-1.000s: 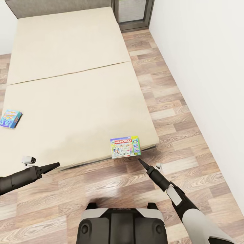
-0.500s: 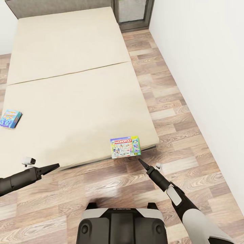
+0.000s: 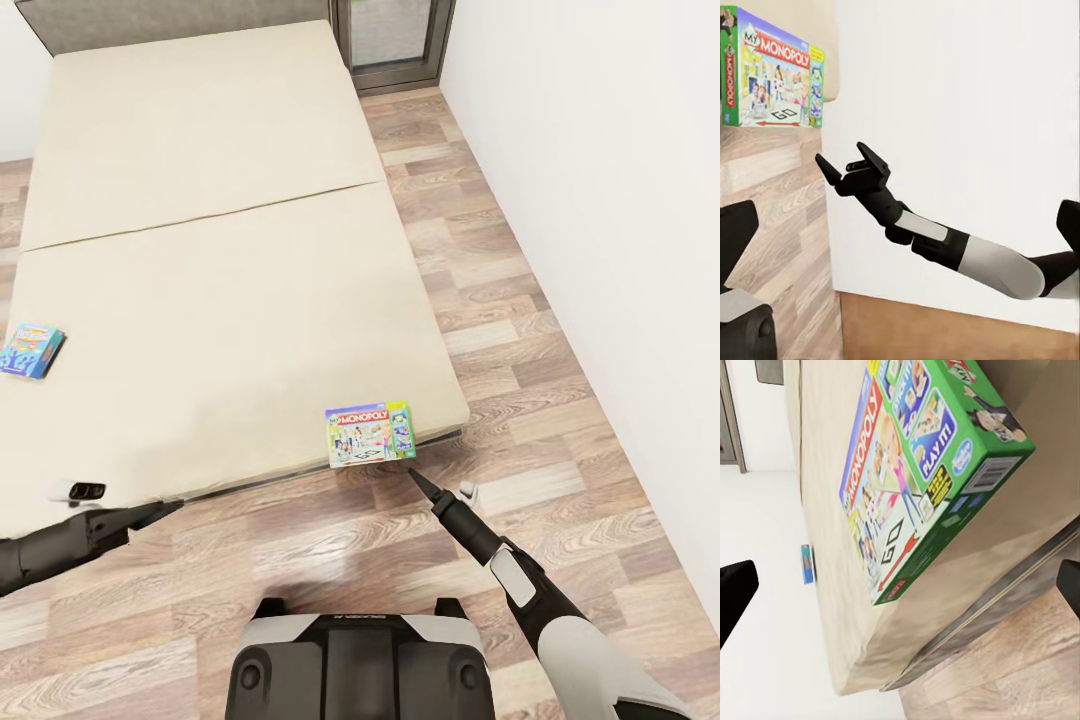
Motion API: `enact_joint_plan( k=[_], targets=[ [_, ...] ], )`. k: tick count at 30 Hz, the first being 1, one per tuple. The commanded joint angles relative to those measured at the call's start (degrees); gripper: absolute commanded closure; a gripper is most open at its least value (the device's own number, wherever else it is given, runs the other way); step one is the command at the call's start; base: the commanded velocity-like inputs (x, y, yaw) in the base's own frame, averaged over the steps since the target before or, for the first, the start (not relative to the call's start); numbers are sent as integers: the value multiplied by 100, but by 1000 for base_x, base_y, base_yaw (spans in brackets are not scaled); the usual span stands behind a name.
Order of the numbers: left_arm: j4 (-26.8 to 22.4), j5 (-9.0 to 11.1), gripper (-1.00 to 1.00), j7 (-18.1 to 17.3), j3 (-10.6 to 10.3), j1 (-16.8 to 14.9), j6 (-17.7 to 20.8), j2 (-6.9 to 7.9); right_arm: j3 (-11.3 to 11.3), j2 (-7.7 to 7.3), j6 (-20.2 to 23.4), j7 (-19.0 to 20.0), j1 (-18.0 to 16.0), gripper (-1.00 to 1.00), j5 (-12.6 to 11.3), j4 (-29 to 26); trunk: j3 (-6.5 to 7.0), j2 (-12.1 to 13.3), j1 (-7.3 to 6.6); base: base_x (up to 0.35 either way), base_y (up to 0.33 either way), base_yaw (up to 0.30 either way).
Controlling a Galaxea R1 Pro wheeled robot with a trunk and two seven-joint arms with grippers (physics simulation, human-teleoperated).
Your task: Put all the toys in the child's room - the three board games (two on the bed and one on the table), the two jigsaw puzzles on the table, and the tennis ball on the table - inside the toy box on the table in the child's room.
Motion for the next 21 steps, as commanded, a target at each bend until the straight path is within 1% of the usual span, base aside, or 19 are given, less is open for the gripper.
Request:
enact_joint_plan(
  k=[1, 4, 8, 17, 21],
  targets=[
    [-3, 38, -100, -25, -82, 7, 61, 37, -24, 4, 59, 23, -3, -100, -19, 1, -2, -3, 1, 0, 0, 0],
    [-6, 133, -100, -25, -263, 28, 61, 110, -24, 5, 62, 22, -5, -100, -22, 1, -2, -3, 1, 0, 0, 0],
    [-4, 182, -100, -25, -347, 40, 61, 145, -24, 29, 58, 22, -5, -100, -21, 1, -2, -3, 1, 0, 0, 0],
    [-3, 211, -100, -25, -359, 44, 61, 156, -30, 78, 56, 22, -4, -100, -22, 1, -2, -3, 1, 6, 0, 0],
    [-3, 215, -100, -25, -359, 44, 61, 155, -41, 77, 55, 22, -4, -100, -26, 1, -2, -3, 1, 91, 0, 0]
  ],
)
